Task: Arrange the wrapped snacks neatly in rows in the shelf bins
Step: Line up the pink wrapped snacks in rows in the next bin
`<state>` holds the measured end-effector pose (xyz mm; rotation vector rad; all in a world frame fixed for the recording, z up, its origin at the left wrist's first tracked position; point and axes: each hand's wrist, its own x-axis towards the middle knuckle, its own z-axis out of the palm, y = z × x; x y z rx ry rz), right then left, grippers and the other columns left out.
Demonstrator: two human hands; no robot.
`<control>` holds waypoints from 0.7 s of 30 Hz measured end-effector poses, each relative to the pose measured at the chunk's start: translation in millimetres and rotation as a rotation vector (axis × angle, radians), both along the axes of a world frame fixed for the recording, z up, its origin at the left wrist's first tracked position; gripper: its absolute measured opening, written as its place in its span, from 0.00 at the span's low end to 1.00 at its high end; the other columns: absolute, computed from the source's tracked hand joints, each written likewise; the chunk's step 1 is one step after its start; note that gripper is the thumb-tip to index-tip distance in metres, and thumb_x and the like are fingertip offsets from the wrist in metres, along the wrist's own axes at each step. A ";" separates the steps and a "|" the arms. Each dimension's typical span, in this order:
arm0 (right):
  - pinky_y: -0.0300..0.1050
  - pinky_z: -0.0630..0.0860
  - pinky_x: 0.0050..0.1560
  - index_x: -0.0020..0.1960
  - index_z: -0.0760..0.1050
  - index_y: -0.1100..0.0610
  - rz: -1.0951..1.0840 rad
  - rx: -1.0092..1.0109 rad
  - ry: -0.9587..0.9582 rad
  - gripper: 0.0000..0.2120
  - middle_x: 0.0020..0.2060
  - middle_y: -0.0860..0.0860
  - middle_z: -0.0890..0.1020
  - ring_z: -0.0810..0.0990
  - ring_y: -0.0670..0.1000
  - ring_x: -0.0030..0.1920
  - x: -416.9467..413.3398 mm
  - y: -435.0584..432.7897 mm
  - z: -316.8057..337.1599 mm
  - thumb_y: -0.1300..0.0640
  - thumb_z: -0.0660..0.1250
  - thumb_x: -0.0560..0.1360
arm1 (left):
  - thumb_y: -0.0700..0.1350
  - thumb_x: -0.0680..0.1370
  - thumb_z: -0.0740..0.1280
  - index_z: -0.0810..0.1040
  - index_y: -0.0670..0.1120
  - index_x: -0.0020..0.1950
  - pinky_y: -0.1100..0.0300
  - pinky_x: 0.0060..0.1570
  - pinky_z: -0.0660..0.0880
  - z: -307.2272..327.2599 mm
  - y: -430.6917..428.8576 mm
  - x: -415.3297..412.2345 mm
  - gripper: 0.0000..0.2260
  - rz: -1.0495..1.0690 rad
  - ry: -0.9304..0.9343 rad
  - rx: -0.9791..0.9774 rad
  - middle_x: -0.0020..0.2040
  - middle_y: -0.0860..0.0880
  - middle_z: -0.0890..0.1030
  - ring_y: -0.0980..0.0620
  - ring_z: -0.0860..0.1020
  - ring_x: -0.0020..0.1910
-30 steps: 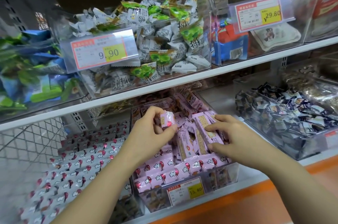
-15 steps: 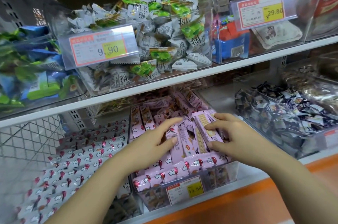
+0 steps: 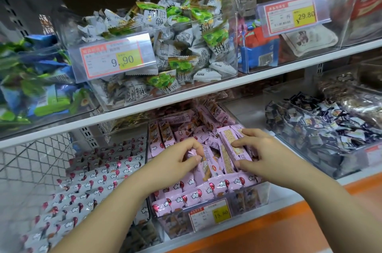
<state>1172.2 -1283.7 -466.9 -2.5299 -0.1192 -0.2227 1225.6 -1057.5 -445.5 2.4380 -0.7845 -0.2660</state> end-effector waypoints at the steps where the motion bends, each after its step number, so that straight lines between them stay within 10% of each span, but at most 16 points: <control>1: 0.42 0.60 0.68 0.66 0.71 0.46 0.001 0.002 0.000 0.23 0.73 0.46 0.60 0.60 0.47 0.72 0.0 -0.2 -0.2 0.48 0.70 0.73 | 0.51 0.81 0.59 0.68 0.65 0.52 0.62 0.25 0.64 -1.5 0.2 1.3 0.07 0.003 0.009 0.006 0.42 0.42 0.77 0.56 0.63 0.23; 4: 0.42 0.60 0.68 0.66 0.71 0.46 0.003 0.004 -0.003 0.23 0.73 0.46 0.60 0.60 0.48 0.72 0.6 -0.8 -1.0 0.48 0.70 0.72 | 0.51 0.80 0.61 0.60 0.71 0.59 0.56 0.28 0.63 -3.2 5.0 7.1 0.16 0.004 0.016 0.026 0.57 0.38 0.77 0.53 0.64 0.27; 8: 0.41 0.61 0.67 0.66 0.71 0.46 0.005 0.006 -0.005 0.23 0.73 0.46 0.61 0.61 0.47 0.72 1.3 -0.8 -1.2 0.48 0.70 0.72 | 0.52 0.79 0.63 0.67 0.62 0.60 0.61 0.29 0.67 0.5 6.0 6.5 0.12 -0.038 0.058 0.073 0.35 0.54 0.78 0.57 0.68 0.25; 14: 0.41 0.61 0.68 0.66 0.71 0.46 0.004 0.007 -0.003 0.23 0.73 0.46 0.60 0.61 0.48 0.72 1.5 -0.4 -2.0 0.49 0.70 0.72 | 0.51 0.78 0.65 0.78 0.61 0.58 0.54 0.57 0.75 -1.0 -2.4 7.8 0.10 -0.122 0.063 0.223 0.60 0.60 0.78 0.52 0.79 0.55; 17: 0.42 0.60 0.68 0.66 0.71 0.46 0.005 0.007 0.003 0.23 0.73 0.46 0.60 0.61 0.48 0.72 1.7 -0.5 -2.7 0.49 0.70 0.72 | 0.50 0.78 0.66 0.76 0.55 0.61 0.71 0.46 0.71 -3.2 -7.8 7.2 0.11 -0.098 0.023 0.264 0.55 0.59 0.79 0.65 0.76 0.48; 21: 0.42 0.60 0.68 0.66 0.71 0.47 0.005 0.006 -0.002 0.23 0.73 0.46 0.60 0.61 0.47 0.72 1.6 -0.6 -3.2 0.48 0.70 0.72 | 0.51 0.75 0.70 0.72 0.57 0.48 0.66 0.41 0.70 -6.7 -7.6 11.5 0.07 -0.039 0.012 0.252 0.51 0.55 0.79 0.61 0.75 0.44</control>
